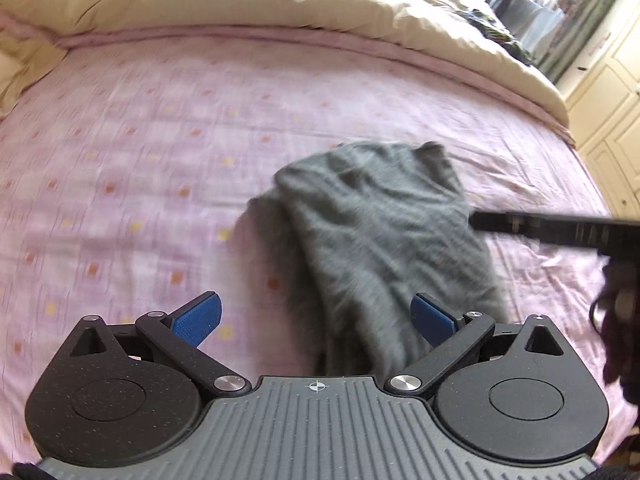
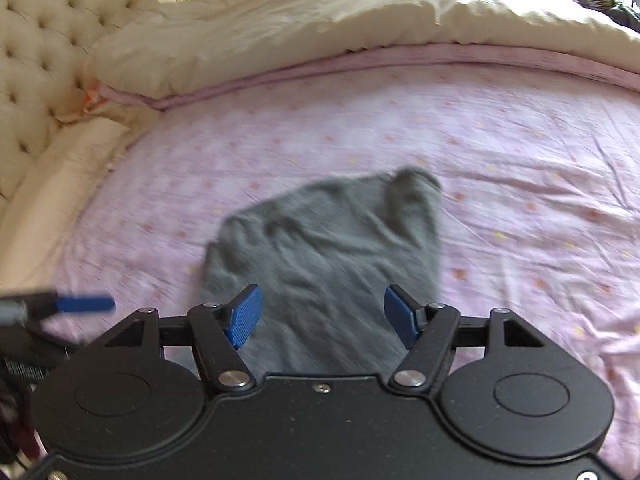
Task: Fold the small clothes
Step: 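Move the left tool to the other side edge of the sweater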
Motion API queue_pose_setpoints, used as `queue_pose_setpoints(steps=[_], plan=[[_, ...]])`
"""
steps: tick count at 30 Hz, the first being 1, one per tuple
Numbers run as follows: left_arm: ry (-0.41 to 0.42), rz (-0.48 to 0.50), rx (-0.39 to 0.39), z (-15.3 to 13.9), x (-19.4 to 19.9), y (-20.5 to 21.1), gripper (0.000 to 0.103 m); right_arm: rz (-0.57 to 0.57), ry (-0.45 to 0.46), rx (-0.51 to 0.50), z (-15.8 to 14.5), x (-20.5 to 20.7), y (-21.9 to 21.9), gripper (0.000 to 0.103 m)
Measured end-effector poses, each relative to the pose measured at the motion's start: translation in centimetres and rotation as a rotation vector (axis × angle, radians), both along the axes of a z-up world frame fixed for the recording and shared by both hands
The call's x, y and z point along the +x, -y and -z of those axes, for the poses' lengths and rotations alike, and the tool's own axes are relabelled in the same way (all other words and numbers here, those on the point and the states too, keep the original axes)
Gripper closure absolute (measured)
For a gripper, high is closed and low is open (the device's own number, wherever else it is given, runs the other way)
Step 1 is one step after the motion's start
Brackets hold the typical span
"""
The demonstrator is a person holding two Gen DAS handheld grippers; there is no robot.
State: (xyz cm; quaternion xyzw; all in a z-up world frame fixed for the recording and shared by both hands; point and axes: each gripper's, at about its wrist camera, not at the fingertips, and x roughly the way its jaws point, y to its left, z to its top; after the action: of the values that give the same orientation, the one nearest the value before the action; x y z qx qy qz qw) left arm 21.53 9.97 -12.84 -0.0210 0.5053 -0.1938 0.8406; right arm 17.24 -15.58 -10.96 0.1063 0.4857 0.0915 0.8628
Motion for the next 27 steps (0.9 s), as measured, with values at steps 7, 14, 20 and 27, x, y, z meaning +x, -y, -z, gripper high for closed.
queue_pose_setpoints(steps=[7,14,20,27], plan=[[0.026,0.151,0.094,2.6,1.4,4.8,0.001,0.09,-0.06,-0.002,2.0,-2.9,1.3,0.032],[-0.169,-0.042,0.118,8.5,2.4,-0.1,0.0,0.072,-0.045,-0.005,2.2,-3.8,1.2,0.029],[-0.145,-0.009,0.158,8.1,1.8,-0.2,0.0,0.053,0.022,-0.007,1.8,-1.2,1.3,0.027],[-0.166,-0.046,0.151,8.5,0.8,-0.5,0.0,-0.025,0.016,0.042,3.7,4.4,0.5,0.027]])
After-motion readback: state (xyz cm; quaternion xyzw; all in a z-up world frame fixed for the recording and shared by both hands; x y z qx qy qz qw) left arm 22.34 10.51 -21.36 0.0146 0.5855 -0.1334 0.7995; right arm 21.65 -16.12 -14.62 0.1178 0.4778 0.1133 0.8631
